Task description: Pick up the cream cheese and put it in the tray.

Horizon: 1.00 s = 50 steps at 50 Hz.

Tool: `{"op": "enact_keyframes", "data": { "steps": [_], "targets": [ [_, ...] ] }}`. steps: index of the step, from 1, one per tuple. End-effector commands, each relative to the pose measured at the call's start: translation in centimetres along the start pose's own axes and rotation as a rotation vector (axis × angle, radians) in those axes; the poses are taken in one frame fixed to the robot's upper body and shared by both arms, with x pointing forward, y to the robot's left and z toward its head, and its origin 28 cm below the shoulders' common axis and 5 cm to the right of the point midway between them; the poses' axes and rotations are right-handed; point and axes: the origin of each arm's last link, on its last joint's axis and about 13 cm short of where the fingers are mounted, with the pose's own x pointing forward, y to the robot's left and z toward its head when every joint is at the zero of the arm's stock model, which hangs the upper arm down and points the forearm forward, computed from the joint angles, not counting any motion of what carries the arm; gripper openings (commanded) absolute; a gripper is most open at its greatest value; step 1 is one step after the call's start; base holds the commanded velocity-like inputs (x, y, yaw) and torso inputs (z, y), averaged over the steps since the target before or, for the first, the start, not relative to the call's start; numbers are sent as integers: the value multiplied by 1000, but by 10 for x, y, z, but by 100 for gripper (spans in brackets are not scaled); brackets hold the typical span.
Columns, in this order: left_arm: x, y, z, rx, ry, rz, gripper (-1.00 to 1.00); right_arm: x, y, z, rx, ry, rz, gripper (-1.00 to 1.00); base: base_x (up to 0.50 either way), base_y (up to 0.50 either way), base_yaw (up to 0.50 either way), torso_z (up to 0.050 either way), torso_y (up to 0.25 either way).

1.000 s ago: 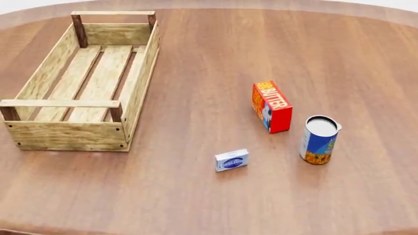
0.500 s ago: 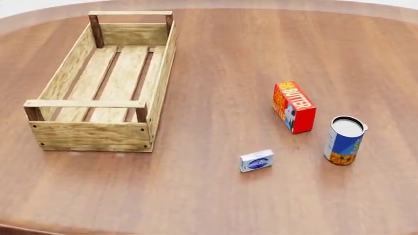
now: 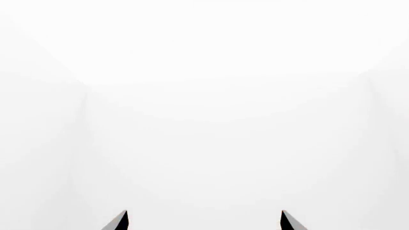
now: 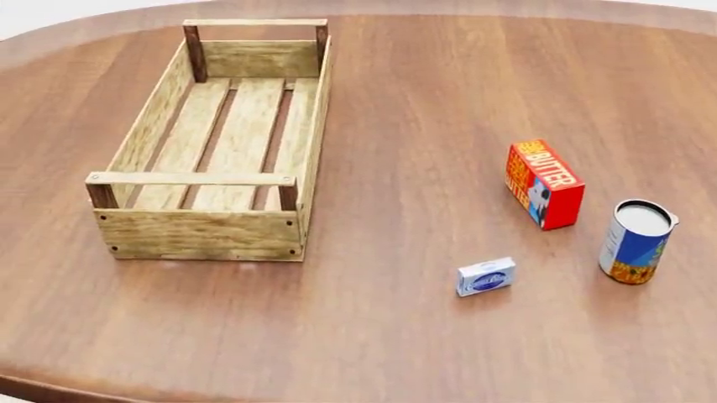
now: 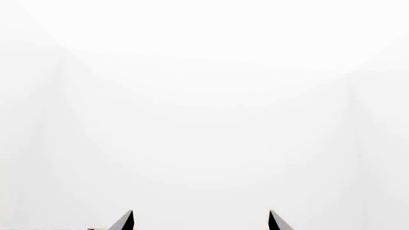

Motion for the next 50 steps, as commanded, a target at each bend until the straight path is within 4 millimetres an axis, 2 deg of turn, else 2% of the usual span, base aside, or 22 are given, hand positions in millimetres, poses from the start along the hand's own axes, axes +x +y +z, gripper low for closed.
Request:
{"op": "enact_keyframes", "data": {
  "steps": [1, 10, 11, 20, 50],
  "targets": [
    [0, 0, 0, 0, -2, 0, 100, 0, 1, 0, 0, 0, 6, 100, 0, 211, 0, 0, 0],
    [0, 0, 0, 1, -3, 7, 100, -1, 1, 1, -2, -4, 6, 100, 0, 211, 0, 0, 0],
    [-1, 1, 1, 90, -143, 97, 100, -4, 2, 5, 0, -92, 31, 100, 0, 0, 0, 0, 0],
    [-2, 1, 1, 94, -153, 103, 100, -4, 2, 5, -59, -103, 16, 100, 0, 0, 0, 0, 0],
    [0, 2, -3, 130, -169, 133, 100, -6, 3, 7, -32, -120, 28, 100, 0, 177, 0, 0, 0]
  ]
}}
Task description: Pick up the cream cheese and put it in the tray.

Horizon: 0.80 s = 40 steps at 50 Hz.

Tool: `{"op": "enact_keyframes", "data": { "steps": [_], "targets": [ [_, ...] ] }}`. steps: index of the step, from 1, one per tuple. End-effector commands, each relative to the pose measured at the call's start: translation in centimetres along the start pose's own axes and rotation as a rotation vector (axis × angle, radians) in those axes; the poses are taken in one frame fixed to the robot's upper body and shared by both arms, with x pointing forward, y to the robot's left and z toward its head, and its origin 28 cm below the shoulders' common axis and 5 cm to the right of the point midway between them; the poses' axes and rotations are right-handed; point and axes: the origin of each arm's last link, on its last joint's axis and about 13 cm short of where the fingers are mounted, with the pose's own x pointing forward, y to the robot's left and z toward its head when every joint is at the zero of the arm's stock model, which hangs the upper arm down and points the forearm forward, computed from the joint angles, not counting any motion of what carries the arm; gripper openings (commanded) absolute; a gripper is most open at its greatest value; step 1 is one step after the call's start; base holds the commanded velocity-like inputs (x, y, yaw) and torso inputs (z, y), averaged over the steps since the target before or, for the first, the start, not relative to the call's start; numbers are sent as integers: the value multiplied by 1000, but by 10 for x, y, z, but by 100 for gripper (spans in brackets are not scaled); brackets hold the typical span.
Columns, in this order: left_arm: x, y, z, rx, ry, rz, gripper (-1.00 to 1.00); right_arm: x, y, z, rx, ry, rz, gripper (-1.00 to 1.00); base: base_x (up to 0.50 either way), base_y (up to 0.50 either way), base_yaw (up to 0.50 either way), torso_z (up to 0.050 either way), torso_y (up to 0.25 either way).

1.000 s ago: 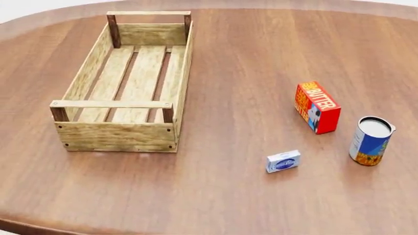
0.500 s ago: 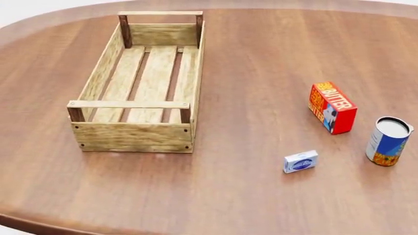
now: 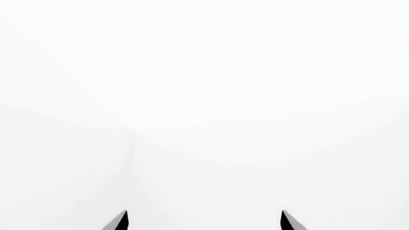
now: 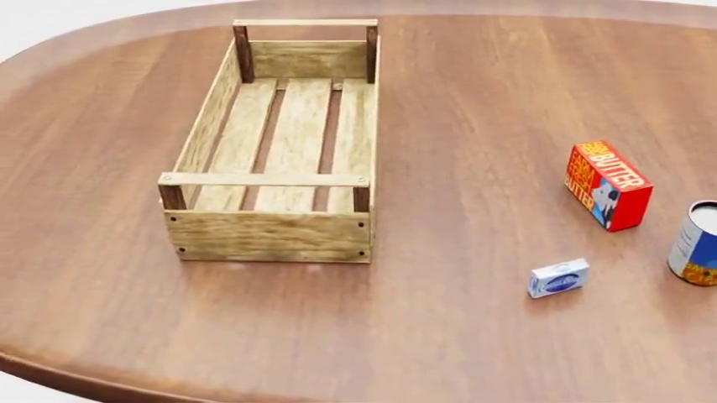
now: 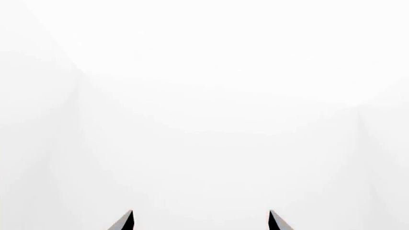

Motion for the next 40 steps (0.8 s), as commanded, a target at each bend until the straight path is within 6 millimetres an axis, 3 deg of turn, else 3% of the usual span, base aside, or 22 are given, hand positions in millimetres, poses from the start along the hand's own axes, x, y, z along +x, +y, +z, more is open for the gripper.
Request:
{"op": "enact_keyframes", "data": {
  "steps": [1, 40],
  "targets": [
    [1, 0, -3, 8, 3, 6, 100, 0, 0, -1, -3, -2, 0, 100, 0, 168, 0, 0, 0],
    [0, 0, -4, 6, 5, -1, 100, 0, 0, 0, -4, -3, -9, 100, 0, 168, 0, 0, 0]
  ]
}}
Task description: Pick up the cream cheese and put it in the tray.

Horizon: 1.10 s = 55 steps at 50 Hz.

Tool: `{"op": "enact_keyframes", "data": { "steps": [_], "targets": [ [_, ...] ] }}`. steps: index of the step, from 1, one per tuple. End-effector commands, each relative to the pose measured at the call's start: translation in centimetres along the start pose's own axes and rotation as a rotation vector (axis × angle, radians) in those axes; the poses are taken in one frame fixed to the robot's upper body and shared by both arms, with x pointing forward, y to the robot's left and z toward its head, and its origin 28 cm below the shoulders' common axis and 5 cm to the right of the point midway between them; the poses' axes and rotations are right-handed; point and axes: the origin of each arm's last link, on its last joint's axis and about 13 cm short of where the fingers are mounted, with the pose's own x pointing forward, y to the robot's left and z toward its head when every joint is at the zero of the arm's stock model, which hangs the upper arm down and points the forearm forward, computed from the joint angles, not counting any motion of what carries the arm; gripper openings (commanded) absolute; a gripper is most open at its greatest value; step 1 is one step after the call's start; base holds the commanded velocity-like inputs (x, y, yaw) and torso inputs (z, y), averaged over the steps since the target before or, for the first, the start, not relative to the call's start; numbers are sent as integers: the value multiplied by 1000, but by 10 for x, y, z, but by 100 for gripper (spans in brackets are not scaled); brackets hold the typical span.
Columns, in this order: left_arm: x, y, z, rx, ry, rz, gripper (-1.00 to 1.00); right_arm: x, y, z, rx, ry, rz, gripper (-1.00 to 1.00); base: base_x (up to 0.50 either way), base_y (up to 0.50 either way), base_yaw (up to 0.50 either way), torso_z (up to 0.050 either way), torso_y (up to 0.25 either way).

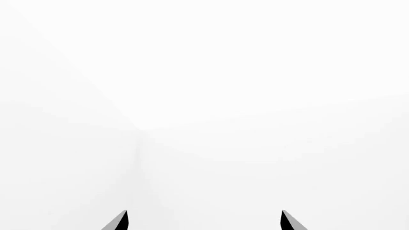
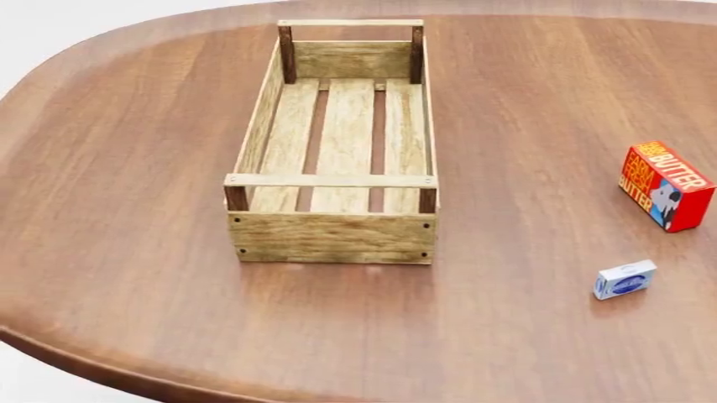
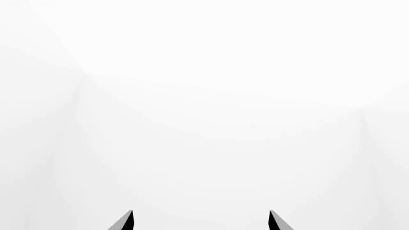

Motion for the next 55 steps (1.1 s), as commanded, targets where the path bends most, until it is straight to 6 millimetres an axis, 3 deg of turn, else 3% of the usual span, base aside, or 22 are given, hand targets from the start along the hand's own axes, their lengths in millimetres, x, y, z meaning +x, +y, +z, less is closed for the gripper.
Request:
{"op": "enact_keyframes", "data": {
  "steps": [1, 55],
  "targets": [
    [0, 0, 0, 0, 1, -4, 100, 0, 0, 0, 5, 1, -5, 100, 0, 168, 0, 0, 0],
    [-1, -3, -1, 0, 4, -21, 100, 1, -2, 1, 44, 9, -25, 100, 63, 70, 0, 0, 0]
  ]
}}
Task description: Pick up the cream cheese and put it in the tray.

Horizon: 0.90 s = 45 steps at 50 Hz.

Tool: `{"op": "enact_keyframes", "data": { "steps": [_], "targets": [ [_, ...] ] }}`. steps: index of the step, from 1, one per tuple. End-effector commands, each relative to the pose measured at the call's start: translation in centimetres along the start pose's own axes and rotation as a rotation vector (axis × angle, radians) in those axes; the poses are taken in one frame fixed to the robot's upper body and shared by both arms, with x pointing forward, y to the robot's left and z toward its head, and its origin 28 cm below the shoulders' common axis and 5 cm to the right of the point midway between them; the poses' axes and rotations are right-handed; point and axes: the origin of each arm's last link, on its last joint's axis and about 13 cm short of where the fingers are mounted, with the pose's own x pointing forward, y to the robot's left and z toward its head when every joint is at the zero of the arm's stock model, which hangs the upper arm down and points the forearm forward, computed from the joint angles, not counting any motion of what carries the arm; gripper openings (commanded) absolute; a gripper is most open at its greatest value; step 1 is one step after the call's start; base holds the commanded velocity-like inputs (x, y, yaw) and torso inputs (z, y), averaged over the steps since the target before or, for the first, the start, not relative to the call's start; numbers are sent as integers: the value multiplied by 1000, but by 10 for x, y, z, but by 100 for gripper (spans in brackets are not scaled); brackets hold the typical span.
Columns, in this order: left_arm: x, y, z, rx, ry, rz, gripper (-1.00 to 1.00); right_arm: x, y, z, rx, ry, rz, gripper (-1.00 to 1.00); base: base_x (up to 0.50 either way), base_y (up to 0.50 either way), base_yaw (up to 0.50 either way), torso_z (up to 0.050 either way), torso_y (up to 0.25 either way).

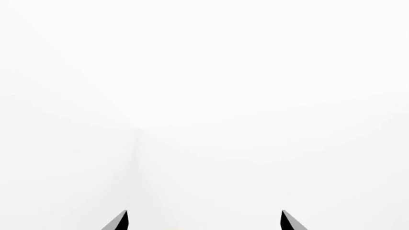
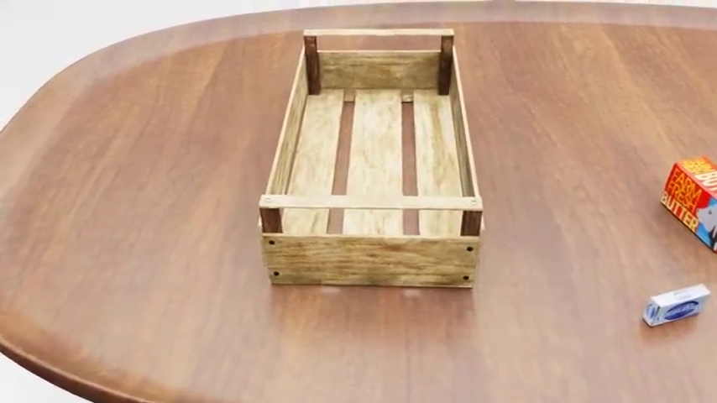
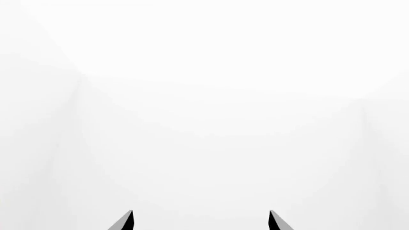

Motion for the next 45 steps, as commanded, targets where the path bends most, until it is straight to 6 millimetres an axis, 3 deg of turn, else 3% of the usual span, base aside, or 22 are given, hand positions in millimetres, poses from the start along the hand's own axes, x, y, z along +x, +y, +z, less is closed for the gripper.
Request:
{"op": "enact_keyframes", "data": {
  "steps": [1, 45],
  "targets": [
    [0, 0, 0, 0, 1, -2, 100, 0, 0, 1, 6, -3, 1, 100, 105, 0, 0, 0, 0],
    [0, -1, -1, 0, 2, -5, 100, -2, 2, 1, 0, -11, 26, 100, 134, 0, 0, 0, 0]
  ]
}}
